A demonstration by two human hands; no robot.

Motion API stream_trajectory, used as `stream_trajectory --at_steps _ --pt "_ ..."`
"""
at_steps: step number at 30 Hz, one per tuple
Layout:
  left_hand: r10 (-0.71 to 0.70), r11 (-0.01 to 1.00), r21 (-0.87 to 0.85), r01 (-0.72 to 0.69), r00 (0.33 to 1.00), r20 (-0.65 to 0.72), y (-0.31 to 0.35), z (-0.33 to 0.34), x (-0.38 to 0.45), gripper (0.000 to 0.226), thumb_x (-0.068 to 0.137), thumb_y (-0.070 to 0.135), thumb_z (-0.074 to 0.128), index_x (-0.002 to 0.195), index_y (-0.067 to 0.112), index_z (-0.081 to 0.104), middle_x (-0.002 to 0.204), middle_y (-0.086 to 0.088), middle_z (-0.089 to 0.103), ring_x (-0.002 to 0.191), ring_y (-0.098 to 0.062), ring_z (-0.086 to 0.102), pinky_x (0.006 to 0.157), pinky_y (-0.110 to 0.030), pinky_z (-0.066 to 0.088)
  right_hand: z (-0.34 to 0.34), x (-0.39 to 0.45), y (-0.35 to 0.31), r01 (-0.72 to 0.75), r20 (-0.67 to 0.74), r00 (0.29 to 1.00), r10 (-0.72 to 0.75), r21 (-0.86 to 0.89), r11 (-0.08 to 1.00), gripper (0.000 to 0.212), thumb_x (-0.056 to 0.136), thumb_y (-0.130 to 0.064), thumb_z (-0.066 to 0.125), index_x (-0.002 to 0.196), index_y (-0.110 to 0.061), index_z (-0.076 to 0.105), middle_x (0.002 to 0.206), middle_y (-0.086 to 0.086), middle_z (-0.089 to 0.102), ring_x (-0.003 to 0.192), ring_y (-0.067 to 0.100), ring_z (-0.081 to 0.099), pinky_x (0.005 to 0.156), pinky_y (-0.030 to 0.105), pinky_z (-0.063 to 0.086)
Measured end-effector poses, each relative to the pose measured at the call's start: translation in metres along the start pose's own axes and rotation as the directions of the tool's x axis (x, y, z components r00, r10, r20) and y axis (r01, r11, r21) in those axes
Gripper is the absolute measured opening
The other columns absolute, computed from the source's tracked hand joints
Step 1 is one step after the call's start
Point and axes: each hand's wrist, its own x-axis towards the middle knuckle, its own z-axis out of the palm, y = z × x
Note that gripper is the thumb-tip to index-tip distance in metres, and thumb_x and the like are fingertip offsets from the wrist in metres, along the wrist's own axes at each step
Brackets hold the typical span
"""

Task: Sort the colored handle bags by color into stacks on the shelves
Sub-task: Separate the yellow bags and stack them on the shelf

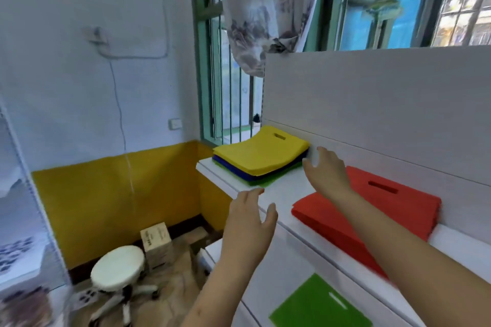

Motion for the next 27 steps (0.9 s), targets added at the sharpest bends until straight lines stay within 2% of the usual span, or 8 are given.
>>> stream_trajectory --at_steps 2,7,11,14,18,23,27 --pt "-0.027 1.000 -0.004 0.027 1.000 0.008 -0.026 -0.015 0.017 0.045 0.099 0.044 0.046 0.142 0.032 0.041 0.143 0.012 0.041 0.133 -0.007 0.034 0.102 -0.021 0.032 0.025 0.014 -0.020 -0.007 0.027 1.000 0.008 -0.020 1.000 0.044 0.094 -0.043 0.046 0.122 -0.009 0.047 0.123 0.017 0.052 0.108 0.040 0.048 0.078 0.041 0.041" --pt "-0.042 0.999 0.003 0.042 0.999 -0.002 -0.079 -0.029 0.067 0.044 0.098 0.046 0.046 0.140 0.033 0.042 0.142 0.013 0.043 0.132 -0.006 0.034 0.105 -0.026 0.035 0.069 0.058 -0.054 -0.034 0.038 0.999 0.037 -0.073 0.997 0.061 0.098 -0.043 0.045 0.143 -0.004 0.032 0.143 0.019 0.038 0.127 0.040 0.037 0.094 0.047 0.039" --pt "-0.052 0.998 0.033 0.052 0.999 -0.005 -0.111 -0.023 0.124 0.046 0.098 0.046 0.046 0.141 0.031 0.043 0.143 0.010 0.043 0.133 -0.009 0.034 0.105 -0.025 0.034 0.109 0.108 -0.059 -0.074 0.071 0.994 0.086 -0.159 0.984 0.074 0.097 -0.049 0.044 0.150 -0.005 0.018 0.151 0.016 0.029 0.134 0.040 0.031 0.099 0.047 0.038" --pt "-0.038 0.997 0.063 0.039 0.999 -0.023 -0.129 -0.014 0.173 0.050 0.098 0.048 0.047 0.142 0.026 0.045 0.143 0.006 0.043 0.132 -0.013 0.035 0.104 -0.030 0.038 0.138 0.147 -0.053 -0.106 0.064 0.989 0.135 -0.341 0.934 0.085 0.095 -0.056 0.042 0.153 -0.006 0.007 0.157 0.017 0.019 0.138 0.041 0.028 0.108 0.048 0.029" --pt "-0.018 0.993 0.119 0.021 1.000 -0.024 -0.156 0.005 0.244 0.053 0.097 0.050 0.047 0.142 0.022 0.045 0.141 0.003 0.041 0.132 -0.015 0.032 0.104 -0.034 0.038 0.174 0.203 -0.034 -0.173 0.051 0.973 0.224 -0.475 0.863 0.094 0.093 -0.059 0.044 0.153 -0.006 -0.006 0.159 0.024 -0.002 0.143 0.049 0.010 0.116 0.056 0.013" --pt "-0.063 0.951 0.306 0.040 0.996 0.064 -0.195 0.032 0.323 0.072 0.095 0.061 0.042 0.151 0.018 0.030 0.158 -0.005 0.026 0.146 -0.025 0.018 0.112 -0.043 0.029 0.207 0.241 -0.019 -0.213 -0.046 0.970 0.238 -0.633 0.745 0.099 0.094 -0.062 0.038 0.151 0.003 -0.010 0.157 0.027 -0.012 0.145 0.049 0.000 0.118 0.056 0.006" --pt "-0.150 0.903 0.427 0.044 0.964 0.218 -0.230 0.056 0.364 0.090 0.091 0.070 0.038 0.157 0.016 0.008 0.164 -0.008 0.007 0.150 -0.030 0.004 0.119 -0.047 0.017 0.223 0.246 -0.006 -0.271 -0.105 0.958 0.265 -0.628 0.729 0.100 0.096 -0.062 0.032 0.146 0.013 -0.010 0.156 0.030 -0.011 0.147 0.041 -0.001 0.120 0.049 0.002"
